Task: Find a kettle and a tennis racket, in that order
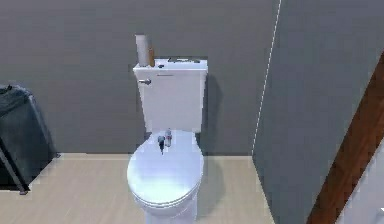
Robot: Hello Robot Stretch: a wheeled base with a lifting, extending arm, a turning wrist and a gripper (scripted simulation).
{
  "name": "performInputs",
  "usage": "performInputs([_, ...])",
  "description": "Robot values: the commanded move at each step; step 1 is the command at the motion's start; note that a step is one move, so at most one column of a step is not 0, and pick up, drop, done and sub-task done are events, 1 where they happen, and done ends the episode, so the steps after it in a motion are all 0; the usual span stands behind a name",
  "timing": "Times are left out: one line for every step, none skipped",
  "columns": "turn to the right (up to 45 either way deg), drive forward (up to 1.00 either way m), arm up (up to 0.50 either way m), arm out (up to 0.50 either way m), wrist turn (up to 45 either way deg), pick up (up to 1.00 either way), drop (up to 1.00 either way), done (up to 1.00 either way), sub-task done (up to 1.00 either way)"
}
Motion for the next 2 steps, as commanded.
performInputs([45.0,0.0,0.0,0.0,0.0,0.0,0.0,0.0,0.0])
performInputs([45.0,0.0,0.0,0.0,0.0,0.0,0.0,0.0,0.0])
